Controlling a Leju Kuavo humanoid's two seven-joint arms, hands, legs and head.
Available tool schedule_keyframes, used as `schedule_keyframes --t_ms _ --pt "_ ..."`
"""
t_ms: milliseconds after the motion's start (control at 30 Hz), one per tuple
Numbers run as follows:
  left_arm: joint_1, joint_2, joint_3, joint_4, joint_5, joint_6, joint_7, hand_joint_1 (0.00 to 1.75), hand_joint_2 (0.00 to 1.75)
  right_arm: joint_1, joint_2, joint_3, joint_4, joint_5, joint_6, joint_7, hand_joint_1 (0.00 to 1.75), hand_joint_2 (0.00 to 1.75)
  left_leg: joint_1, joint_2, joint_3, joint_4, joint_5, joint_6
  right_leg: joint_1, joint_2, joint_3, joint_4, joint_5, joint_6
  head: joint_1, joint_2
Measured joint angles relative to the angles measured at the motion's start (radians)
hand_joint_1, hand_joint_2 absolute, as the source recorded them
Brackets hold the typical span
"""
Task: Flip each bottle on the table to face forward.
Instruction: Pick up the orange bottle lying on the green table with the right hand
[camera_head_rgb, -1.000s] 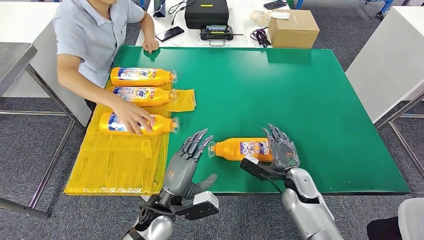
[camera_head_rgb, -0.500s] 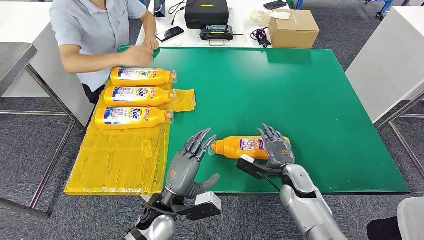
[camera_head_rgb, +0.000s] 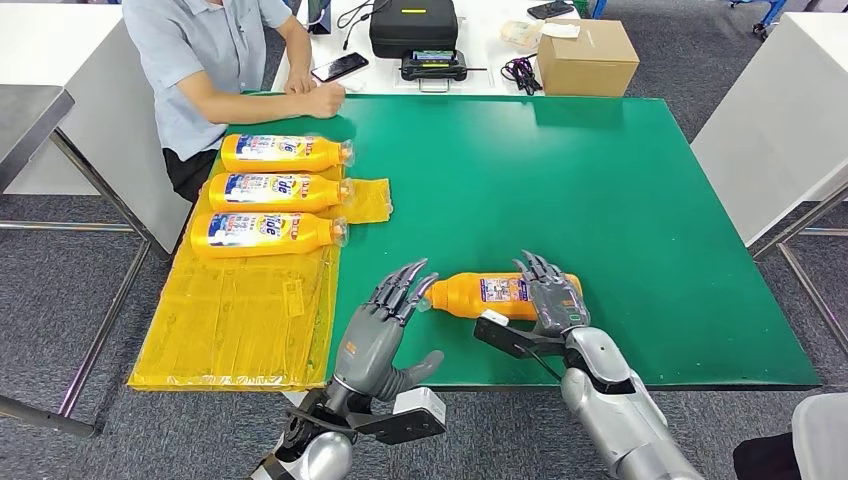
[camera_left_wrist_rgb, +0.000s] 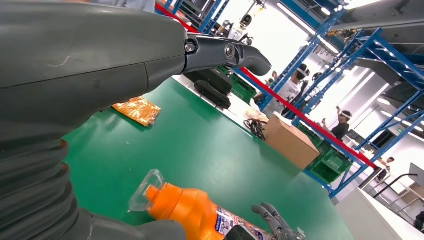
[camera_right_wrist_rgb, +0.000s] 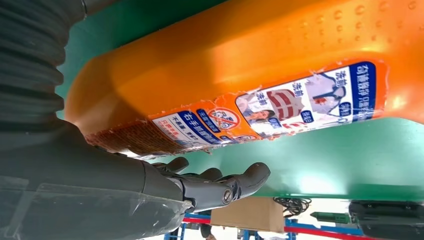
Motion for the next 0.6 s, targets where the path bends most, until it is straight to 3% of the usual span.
schedule_keyframes --t_ms 600 --pt "-0.013 0.000 -0.003 0.018 0.021 -0.010 -0.008 0.00 1.75 -0.091 -0.048 0.037 0.046 -0.103 0.178 0.051 0.00 1.75 0.000 0.000 0.000 0.000 0.000 0.000 -0.001 0.000 0.000 0.000 0.001 0.001 0.000 0.000"
